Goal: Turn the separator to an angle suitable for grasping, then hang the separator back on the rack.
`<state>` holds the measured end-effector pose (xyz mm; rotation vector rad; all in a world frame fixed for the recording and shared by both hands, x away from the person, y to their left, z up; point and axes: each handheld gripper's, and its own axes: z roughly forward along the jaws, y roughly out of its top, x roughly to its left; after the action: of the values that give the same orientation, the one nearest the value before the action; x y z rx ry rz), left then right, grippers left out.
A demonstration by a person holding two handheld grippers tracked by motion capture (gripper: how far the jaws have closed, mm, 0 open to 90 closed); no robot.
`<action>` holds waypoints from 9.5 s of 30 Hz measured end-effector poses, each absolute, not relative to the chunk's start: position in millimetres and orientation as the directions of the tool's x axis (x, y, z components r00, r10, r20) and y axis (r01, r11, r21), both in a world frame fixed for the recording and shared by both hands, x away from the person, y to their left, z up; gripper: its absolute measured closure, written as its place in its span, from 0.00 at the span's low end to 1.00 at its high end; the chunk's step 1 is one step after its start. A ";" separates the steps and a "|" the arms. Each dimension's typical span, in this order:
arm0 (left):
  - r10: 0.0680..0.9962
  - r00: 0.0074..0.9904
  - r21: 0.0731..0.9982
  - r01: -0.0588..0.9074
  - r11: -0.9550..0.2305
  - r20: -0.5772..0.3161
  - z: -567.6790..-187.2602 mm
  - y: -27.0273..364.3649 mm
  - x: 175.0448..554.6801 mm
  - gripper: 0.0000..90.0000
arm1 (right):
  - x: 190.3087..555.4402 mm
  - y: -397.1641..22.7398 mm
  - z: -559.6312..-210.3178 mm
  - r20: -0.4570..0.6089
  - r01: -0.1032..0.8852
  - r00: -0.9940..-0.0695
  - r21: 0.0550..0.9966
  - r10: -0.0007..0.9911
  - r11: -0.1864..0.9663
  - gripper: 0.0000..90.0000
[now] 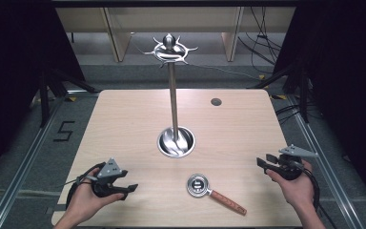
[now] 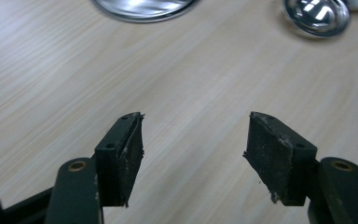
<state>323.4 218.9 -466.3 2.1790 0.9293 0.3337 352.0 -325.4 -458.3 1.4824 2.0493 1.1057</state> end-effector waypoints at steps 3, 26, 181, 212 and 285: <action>0.722 0.687 0.718 0.542 -0.437 -0.080 -465.8 220.5 328.9 0.37 | 348.3 -322.2 -452.2 0.092 0.611 -0.395 0.769 0.914 0.187 0.75; 0.760 0.639 0.696 0.600 -0.396 -0.119 -470.7 230.0 334.8 0.36 | 298.9 -219.4 -448.2 0.240 0.766 -0.625 0.371 0.743 0.525 1.00; 0.770 0.619 0.691 0.625 -0.362 -0.156 -474.4 228.3 339.3 0.37 | 414.3 -139.0 -471.5 0.014 0.910 -0.400 0.125 0.916 0.396 0.68; 0.759 0.631 0.697 0.616 -0.367 -0.158 -472.3 230.5 338.3 0.37 | 396.1 -157.6 -454.5 0.084 0.871 -0.444 0.276 0.892 0.407 0.77; 0.770 0.613 0.705 0.624 -0.337 -0.176 -470.8 233.1 337.5 0.37 | 367.8 -196.9 -374.8 0.084 0.516 -0.617 0.794 0.782 0.322 0.77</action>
<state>337.5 233.1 -470.8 2.0698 1.0942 0.2417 367.8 -196.9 -374.8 1.1636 2.2776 1.1890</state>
